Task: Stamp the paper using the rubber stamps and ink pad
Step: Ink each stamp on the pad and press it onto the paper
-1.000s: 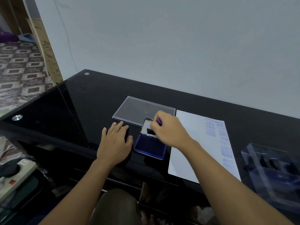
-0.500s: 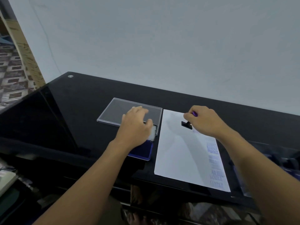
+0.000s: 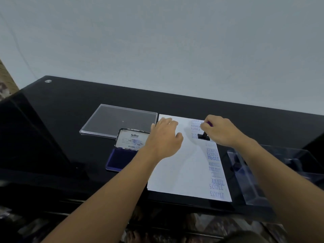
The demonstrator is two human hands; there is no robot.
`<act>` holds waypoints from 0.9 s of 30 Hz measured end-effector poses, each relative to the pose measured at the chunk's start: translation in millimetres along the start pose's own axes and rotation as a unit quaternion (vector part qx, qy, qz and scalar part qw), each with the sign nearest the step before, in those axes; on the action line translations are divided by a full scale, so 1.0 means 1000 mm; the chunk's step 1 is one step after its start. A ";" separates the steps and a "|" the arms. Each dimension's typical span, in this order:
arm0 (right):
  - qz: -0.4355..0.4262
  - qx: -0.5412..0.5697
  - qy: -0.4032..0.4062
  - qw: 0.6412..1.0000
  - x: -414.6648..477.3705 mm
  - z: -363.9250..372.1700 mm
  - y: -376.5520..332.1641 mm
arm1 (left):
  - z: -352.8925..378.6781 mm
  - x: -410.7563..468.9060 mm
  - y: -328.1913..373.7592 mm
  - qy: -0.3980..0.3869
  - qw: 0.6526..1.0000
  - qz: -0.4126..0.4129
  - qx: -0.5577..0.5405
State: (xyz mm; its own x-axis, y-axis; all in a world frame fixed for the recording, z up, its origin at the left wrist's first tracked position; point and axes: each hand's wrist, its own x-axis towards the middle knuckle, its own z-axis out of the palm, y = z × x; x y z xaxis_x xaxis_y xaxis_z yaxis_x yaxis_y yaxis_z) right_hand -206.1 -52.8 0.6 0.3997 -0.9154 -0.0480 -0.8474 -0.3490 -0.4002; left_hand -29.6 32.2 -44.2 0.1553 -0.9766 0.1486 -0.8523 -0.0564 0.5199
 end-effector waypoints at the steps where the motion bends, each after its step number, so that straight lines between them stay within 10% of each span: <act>1: -0.004 -0.002 -0.005 1.000 0.002 0.003 0.001 | 0.006 0.002 0.001 -0.007 1.000 0.001 0.009; 27: -0.029 -0.033 -0.018 0.999 0.019 0.029 0.008 | 0.052 0.012 -0.003 -0.059 0.997 0.007 0.052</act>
State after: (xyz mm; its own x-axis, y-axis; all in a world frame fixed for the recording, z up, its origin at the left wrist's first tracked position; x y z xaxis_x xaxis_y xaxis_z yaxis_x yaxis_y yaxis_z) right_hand -195.4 -66.7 -30.0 0.4607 -0.8855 -0.0606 -0.8432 -0.4152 -0.3416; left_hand -50.9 10.3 -87.6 0.0889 -0.9947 0.0509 -0.9022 -0.0588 0.4273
